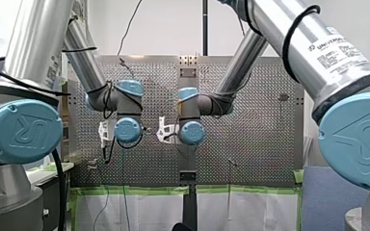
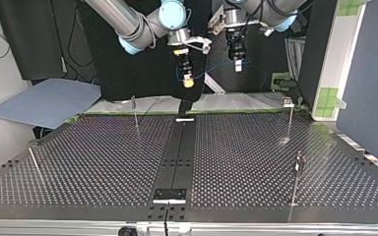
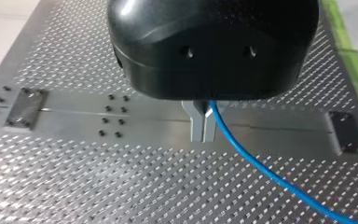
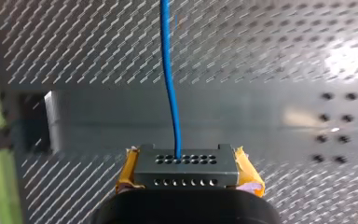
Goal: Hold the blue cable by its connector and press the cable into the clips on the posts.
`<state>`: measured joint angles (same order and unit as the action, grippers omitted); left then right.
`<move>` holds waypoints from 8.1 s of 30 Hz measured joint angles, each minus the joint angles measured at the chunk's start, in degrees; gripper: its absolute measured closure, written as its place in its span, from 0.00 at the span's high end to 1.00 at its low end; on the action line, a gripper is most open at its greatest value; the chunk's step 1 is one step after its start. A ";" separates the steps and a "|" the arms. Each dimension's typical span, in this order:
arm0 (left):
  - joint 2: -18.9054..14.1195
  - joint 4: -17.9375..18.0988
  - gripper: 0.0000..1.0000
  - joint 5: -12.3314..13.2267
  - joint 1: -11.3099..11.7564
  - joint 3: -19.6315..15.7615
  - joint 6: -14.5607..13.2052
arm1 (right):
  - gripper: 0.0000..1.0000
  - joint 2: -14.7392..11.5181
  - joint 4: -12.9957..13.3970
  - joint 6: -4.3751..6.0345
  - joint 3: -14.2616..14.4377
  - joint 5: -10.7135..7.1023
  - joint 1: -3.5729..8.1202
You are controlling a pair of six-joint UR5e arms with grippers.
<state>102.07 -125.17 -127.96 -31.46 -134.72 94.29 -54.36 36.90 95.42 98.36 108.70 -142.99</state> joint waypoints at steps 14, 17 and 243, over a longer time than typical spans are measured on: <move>-6.97 -5.33 0.00 -3.86 0.62 4.35 1.34 | 0.00 -6.61 -6.05 1.37 -6.51 -4.46 -0.27; -8.44 -6.80 0.00 -3.90 0.78 5.80 2.30 | 0.00 -8.09 -6.77 1.49 -7.78 -4.59 -0.22; -5.39 -29.31 0.72 28.02 38.67 38.74 31.44 | 0.00 -2.30 -12.89 10.86 -35.33 -18.25 11.58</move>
<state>96.69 -154.48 -99.94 7.21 -95.97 125.73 -56.66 24.02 106.28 63.03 90.44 -131.41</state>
